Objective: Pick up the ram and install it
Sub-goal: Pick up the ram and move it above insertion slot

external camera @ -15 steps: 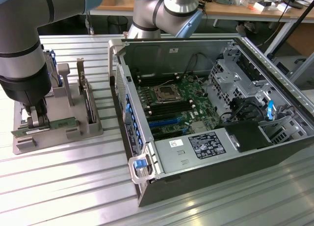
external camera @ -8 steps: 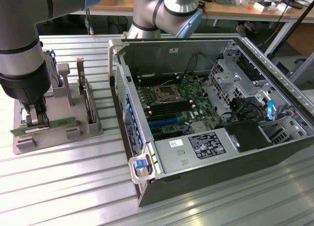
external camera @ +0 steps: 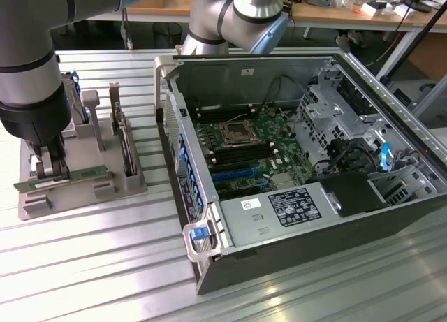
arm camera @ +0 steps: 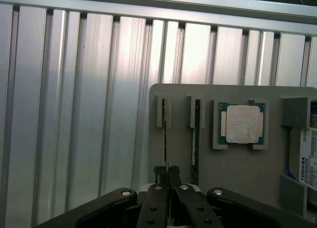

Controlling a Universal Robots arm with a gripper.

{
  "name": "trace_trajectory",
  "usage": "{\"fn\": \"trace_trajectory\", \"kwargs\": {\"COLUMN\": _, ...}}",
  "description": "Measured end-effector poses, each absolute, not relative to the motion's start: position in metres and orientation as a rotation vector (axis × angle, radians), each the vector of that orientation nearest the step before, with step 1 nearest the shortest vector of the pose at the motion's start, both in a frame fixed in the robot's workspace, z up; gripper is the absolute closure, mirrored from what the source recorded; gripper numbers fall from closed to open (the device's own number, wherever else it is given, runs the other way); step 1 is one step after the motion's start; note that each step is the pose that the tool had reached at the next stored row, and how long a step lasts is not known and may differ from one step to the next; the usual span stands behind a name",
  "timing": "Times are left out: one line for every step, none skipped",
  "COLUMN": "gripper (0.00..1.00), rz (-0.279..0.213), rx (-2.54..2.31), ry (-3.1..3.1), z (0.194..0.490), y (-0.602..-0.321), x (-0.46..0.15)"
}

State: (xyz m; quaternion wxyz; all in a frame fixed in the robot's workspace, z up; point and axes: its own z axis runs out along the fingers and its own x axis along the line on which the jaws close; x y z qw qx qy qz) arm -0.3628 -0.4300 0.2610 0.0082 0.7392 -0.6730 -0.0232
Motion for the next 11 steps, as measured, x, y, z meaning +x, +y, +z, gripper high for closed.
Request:
{"fn": "trace_trajectory", "kwargs": {"gripper": 0.88, "rz": -0.072, "rx": 2.310, "ry": -2.103, "z": 0.2614, "y": -0.4300, "x": -0.3628}}
{"fn": "trace_trajectory", "kwargs": {"gripper": 0.88, "rz": -0.073, "rx": 2.310, "ry": -2.103, "z": 0.2623, "y": -0.4300, "x": -0.3628}}
{"fn": "trace_trajectory", "kwargs": {"gripper": 0.88, "rz": -0.072, "rx": 2.310, "ry": -2.103, "z": 0.2630, "y": -0.4300, "x": -0.3628}}
{"fn": "trace_trajectory", "kwargs": {"gripper": 0.88, "rz": -0.073, "rx": 2.310, "ry": -2.103, "z": 0.2635, "y": -0.4300, "x": -0.3628}}
{"fn": "trace_trajectory", "kwargs": {"gripper": 0.88, "rz": -0.072, "rx": 2.310, "ry": -2.104, "z": 0.2639, "y": -0.4300, "x": -0.3628}}
{"fn": "trace_trajectory", "kwargs": {"gripper": 0.88, "rz": -0.072, "rx": 2.310, "ry": -2.103, "z": 0.2650, "y": -0.4299, "x": -0.3628}}
{"fn": "trace_trajectory", "kwargs": {"gripper": 0.88, "rz": -0.072, "rx": 2.310, "ry": -2.104, "z": 0.2662, "y": -0.4299, "x": -0.3628}}
{"fn": "trace_trajectory", "kwargs": {"gripper": 0.88, "rz": -0.072, "rx": 2.310, "ry": -2.104, "z": 0.2669, "y": -0.4300, "x": -0.3628}}
{"fn": "trace_trajectory", "kwargs": {"gripper": 0.88, "rz": -0.072, "rx": 2.310, "ry": -2.104, "z": 0.2677, "y": -0.4299, "x": -0.3628}}
{"fn": "trace_trajectory", "kwargs": {"gripper": 0.88, "rz": -0.072, "rx": 2.310, "ry": -2.103, "z": 0.2685, "y": -0.4300, "x": -0.3628}}
{"fn": "trace_trajectory", "kwargs": {"gripper": 0.88, "rz": -0.073, "rx": 2.310, "ry": -2.104, "z": 0.2689, "y": -0.4299, "x": -0.3628}}
